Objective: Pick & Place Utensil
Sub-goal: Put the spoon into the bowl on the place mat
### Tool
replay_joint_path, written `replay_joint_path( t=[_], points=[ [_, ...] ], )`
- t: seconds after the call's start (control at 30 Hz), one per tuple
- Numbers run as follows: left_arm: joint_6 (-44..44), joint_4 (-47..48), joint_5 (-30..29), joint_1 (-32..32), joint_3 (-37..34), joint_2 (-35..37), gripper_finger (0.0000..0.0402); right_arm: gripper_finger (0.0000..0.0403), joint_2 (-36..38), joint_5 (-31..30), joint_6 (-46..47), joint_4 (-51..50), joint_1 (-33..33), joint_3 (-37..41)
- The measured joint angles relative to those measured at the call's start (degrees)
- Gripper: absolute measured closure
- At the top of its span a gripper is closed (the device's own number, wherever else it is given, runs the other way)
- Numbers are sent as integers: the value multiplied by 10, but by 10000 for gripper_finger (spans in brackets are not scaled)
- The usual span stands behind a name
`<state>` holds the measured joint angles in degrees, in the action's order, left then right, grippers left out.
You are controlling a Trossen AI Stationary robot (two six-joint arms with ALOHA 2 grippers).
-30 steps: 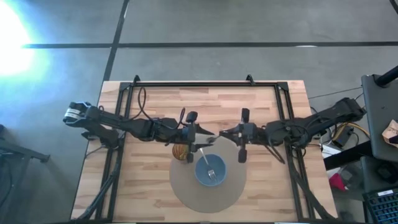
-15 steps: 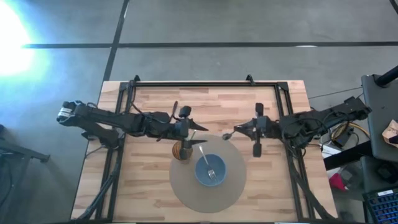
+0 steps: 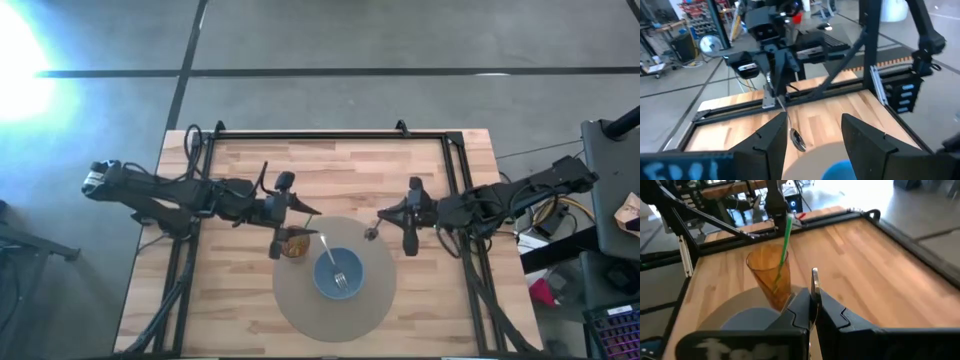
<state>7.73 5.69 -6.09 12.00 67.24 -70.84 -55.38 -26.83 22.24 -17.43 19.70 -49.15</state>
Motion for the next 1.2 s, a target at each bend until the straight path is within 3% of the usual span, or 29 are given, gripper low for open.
replay_joint_path(
  t=[0.23, 0.43, 0.63, 0.9, 1.2],
  points=[
    [11, 6, 2, 35, -2, -2, 220, 394, 31, 46, 48, 118, 0, 71],
    [25, 8, 5, 51, -10, 0, 221, 394, 62, 46, 103, 224, -2, 157],
    [27, 8, 2, 51, -10, -1, 221, 394, 63, 44, 167, 406, -3, 260],
    [30, 17, 2, 50, -10, -1, 221, 394, 21, -3, 259, 498, -3, 329],
    [31, 25, 2, 50, -10, -1, 222, 394, -77, -9, 288, 544, -2, 313]
  ],
)
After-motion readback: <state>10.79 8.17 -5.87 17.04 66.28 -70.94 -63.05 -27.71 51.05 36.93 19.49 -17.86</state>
